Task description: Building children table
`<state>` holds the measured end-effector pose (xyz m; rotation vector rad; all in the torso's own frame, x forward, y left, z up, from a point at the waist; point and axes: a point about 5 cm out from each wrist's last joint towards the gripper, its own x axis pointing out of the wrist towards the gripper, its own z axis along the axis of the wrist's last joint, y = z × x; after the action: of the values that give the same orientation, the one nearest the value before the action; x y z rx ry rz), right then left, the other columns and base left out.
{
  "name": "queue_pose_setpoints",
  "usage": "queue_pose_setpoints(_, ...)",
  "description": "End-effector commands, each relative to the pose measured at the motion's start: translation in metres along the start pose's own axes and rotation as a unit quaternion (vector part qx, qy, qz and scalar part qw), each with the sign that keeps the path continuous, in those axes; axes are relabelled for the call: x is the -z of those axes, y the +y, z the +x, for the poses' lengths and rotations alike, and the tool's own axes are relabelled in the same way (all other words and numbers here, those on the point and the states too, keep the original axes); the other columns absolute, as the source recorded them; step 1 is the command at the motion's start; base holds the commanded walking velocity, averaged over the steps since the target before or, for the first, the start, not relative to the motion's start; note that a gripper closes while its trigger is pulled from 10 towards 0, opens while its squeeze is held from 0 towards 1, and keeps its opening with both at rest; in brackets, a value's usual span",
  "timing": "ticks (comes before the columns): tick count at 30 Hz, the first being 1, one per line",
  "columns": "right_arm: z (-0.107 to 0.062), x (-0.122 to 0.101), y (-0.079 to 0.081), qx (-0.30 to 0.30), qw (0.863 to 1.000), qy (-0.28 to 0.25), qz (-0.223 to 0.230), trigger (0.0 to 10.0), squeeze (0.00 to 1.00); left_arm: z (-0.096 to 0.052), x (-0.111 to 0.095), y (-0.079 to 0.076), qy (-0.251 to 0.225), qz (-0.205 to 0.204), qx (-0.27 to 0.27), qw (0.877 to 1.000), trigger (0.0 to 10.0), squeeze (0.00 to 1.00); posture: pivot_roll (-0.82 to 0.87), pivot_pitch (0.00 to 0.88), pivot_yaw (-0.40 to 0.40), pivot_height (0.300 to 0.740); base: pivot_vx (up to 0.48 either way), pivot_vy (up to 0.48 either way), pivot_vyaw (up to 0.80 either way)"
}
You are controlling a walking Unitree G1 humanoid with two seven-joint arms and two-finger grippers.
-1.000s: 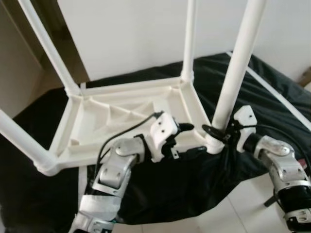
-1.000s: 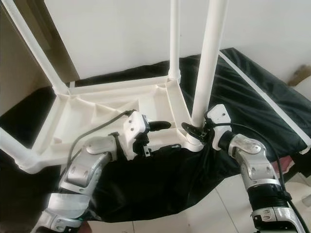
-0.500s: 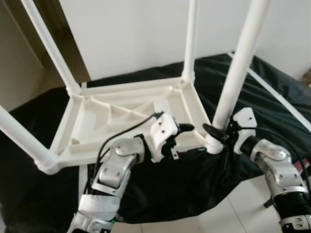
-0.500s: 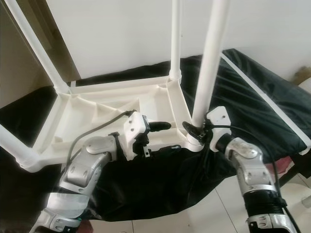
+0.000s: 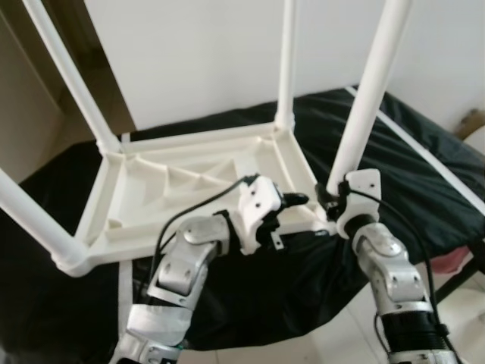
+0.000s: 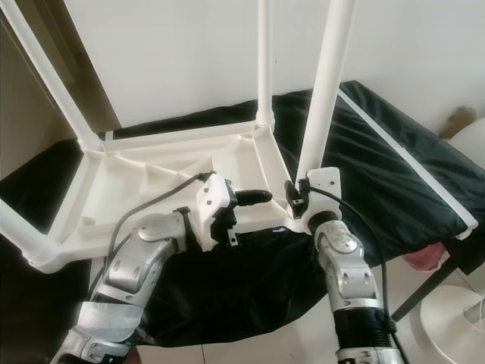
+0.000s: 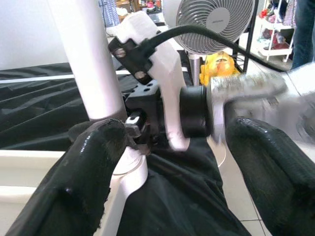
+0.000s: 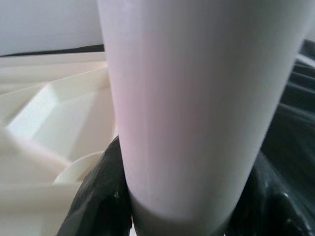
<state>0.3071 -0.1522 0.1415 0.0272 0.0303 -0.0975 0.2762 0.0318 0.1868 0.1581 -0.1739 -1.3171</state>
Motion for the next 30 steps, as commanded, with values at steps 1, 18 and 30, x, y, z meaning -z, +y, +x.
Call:
queue_pose_setpoints(1, -0.009, 0.032, -0.010, 0.113, 0.990, 0.073, 0.029, 10.0, 0.00, 0.000, 0.001, 0.005, 0.002, 0.001, -0.046, 0.999, 10.0, 0.00, -0.10, 0.000, 0.083, 0.740, 0.000, 0.000, 0.00)
queue_pose_setpoints(18, -0.012, 0.018, 0.022, 0.026, 0.998, 0.045, 0.048, 10.0, 0.04, 0.004, 0.001, 0.000, -0.010, -0.004, -0.058, 0.998, 10.0, 0.00, -0.09, 0.000, 0.041, 0.740, 0.000, 0.000, 0.00)
queue_pose_setpoints(30, -0.016, 0.003, 0.012, -0.002, 0.998, -0.008, 0.069, 10.0, 1.00, 0.004, 0.002, -0.003, -0.012, -0.008, -0.057, 0.998, 10.0, 0.00, -0.10, 0.000, 0.033, 0.740, 0.000, 0.000, 0.00)
